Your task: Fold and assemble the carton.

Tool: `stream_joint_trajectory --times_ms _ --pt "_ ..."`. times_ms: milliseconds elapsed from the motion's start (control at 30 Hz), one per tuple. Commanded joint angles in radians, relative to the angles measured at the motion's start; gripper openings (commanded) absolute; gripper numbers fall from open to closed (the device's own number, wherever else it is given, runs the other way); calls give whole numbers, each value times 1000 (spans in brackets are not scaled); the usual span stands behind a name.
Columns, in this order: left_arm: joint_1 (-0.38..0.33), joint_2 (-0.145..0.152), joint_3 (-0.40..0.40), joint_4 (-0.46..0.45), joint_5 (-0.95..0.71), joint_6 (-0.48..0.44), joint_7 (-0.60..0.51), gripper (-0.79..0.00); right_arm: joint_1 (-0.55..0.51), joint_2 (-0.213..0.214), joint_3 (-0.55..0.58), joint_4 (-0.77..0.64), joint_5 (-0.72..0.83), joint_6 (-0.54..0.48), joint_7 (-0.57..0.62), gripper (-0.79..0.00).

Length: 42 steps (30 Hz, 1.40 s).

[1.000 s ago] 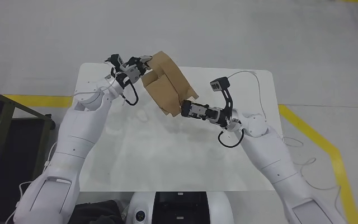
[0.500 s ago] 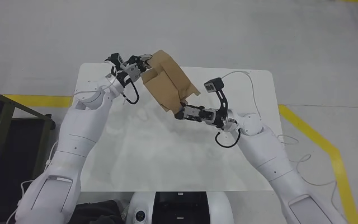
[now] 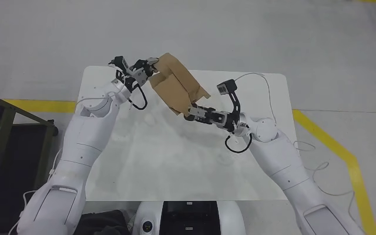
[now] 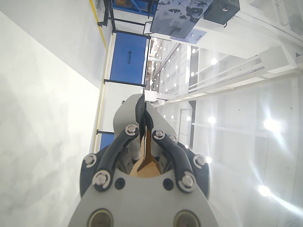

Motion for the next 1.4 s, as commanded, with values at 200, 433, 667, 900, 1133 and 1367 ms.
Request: stream_joint_trajectory --times_ms 200,433,667,900,1133,1367 --pt "21 -1 -14 -33 26 -22 22 -785 -1 -2 3 3 -6 15 -19 -622" --pt "49 2 -36 -70 42 -24 22 -785 -6 0 17 -9 -27 32 -42 -785" --pt "69 9 -73 -77 55 -5 -2 -671 -17 6 36 -43 -31 68 -33 -785" --pt "55 20 -127 -35 65 15 -36 0 -22 19 66 -81 -22 130 36 -785" --pt "32 38 -191 4 56 38 -170 0 -6 40 107 -104 -48 242 144 -785" --pt "-7 58 -208 52 92 70 -385 0 17 60 142 -124 -64 338 277 -785"
